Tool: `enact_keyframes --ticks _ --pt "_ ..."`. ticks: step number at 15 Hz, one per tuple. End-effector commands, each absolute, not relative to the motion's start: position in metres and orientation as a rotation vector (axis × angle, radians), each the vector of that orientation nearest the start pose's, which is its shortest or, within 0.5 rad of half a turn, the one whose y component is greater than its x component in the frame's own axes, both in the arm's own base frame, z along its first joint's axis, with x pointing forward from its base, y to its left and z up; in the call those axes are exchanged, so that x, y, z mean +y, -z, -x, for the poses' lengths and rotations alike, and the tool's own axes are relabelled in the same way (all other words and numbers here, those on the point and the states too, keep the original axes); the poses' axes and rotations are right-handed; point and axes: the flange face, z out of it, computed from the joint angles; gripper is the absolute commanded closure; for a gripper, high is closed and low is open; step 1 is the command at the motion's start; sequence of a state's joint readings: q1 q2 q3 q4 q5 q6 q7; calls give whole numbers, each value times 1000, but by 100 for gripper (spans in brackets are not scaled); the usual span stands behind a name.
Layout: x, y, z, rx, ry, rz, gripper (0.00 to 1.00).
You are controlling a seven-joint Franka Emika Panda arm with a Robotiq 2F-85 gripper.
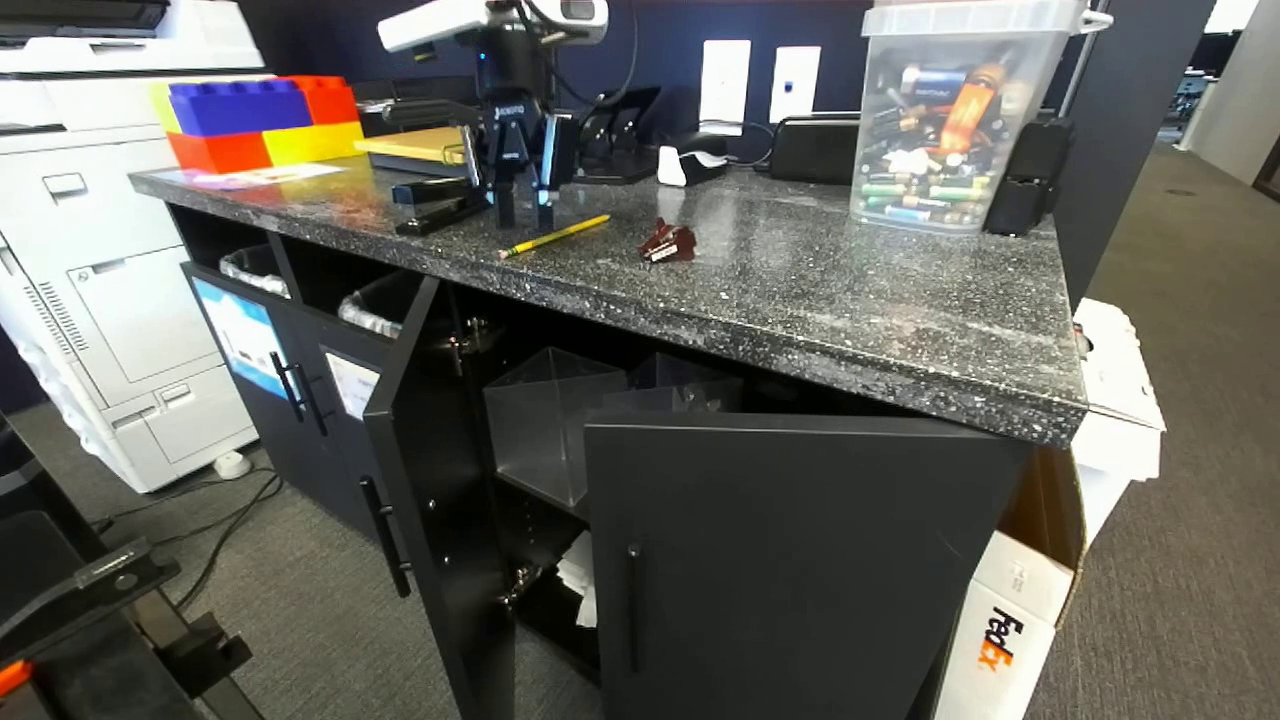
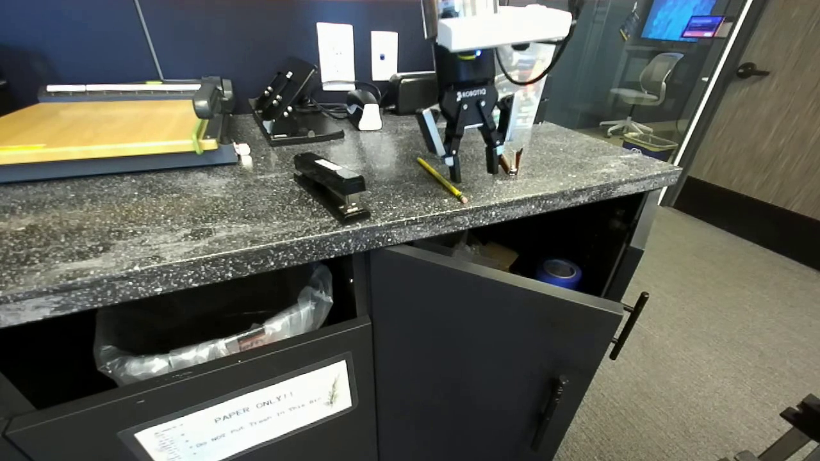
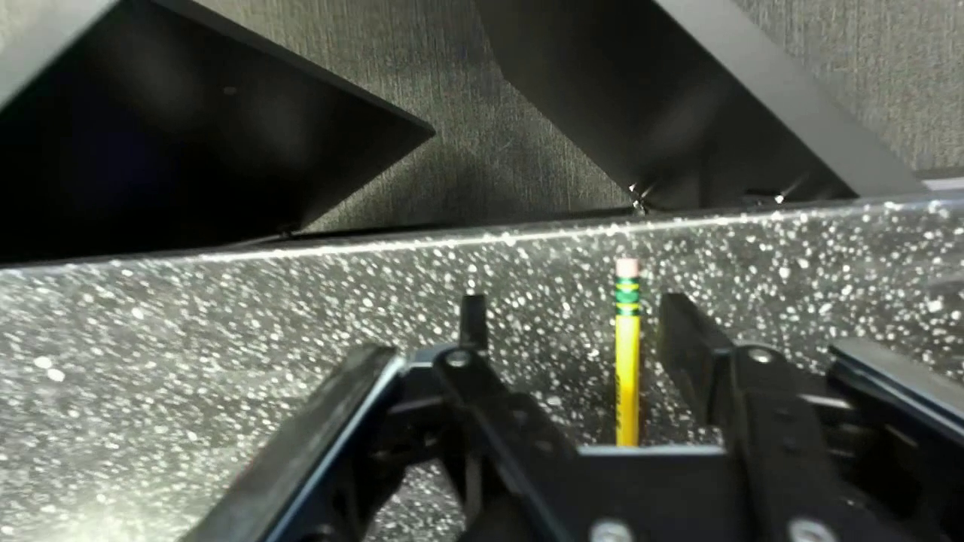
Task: Pick up the pencil from the countertop and move it to the left.
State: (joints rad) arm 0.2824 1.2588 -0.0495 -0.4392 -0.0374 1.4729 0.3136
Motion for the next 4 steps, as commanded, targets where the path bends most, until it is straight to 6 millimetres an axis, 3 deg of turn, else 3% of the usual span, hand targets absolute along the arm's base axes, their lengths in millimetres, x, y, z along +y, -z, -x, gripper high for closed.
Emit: enact_keyframes --ticks 1,3,4 --pt "190 -279 -749 104 -377 3272 33" --pt "174 -319 -743 142 -434 3267 18" --pt "170 -330 -743 153 -433 3264 15"
